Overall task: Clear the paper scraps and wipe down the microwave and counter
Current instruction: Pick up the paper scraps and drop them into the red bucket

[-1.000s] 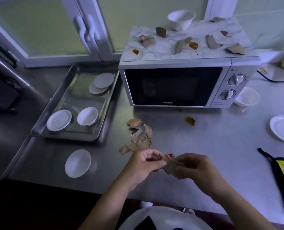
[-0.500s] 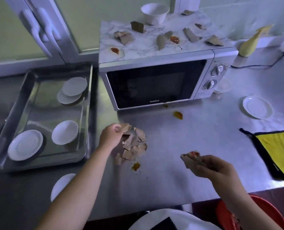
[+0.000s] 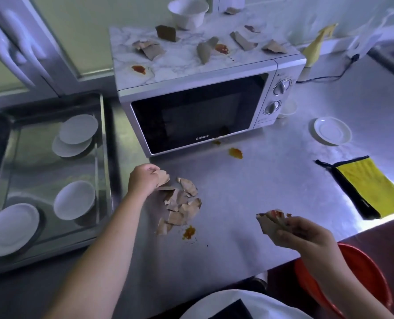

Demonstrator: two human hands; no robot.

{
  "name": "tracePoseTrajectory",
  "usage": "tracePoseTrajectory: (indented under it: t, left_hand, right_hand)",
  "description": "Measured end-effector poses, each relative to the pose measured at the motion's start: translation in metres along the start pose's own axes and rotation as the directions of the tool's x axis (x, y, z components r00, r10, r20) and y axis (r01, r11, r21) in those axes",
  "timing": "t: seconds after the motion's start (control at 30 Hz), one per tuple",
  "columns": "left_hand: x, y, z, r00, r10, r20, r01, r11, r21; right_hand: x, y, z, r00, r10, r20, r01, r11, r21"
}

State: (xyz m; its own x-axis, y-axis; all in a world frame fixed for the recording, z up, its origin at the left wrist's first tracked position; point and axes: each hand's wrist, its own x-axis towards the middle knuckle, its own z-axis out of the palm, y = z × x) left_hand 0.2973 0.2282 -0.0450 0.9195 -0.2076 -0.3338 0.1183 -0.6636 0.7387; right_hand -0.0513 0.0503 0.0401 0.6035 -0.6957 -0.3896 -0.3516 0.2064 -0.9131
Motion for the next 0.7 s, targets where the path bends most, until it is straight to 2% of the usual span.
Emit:
tracePoseTrajectory:
  t: [0.1,0.2,0.27,0.4,0.57,0.7]
  left_hand:
    - [-0.035,0.009,-0.012,0.999,0.032,-0.002,-0.032,0.989,-0.147]
    - [-0.083,0.016,-0.015,0.989,0.017,0.149,0.045,0.913,-0.406]
    - [-0.117,0.023,-0.012,0.974,0.049,0.22,0.072,0.858,-0.508]
    - [-0.167,0.032,-0.001,0.941,0.107,0.32,0.113,0.795,-0.597]
    - [-0.186,0.023,0.004,0.91,0.134,0.393,0.165,0.751,-0.639]
    - [-0.178,0.013,-0.005,0.828,0.205,0.522,0.196,0.767,-0.612]
  right_hand:
    - [0.001,-0.005,0.011,0.999,-0.009,0.033,0.008,0.999,0.032]
    - [0.002,-0.017,0.029,0.988,-0.028,0.154,0.019,0.998,0.059]
    - [0.004,-0.026,0.043,0.972,-0.033,0.234,0.013,0.996,0.09]
    - [0.008,-0.041,0.071,0.946,-0.069,0.316,0.033,0.993,0.117]
    - [0.007,-0.037,0.084,0.941,-0.067,0.333,0.039,0.995,0.091]
    - [0.004,-0.031,0.08,0.955,-0.024,0.296,0.012,0.999,0.043]
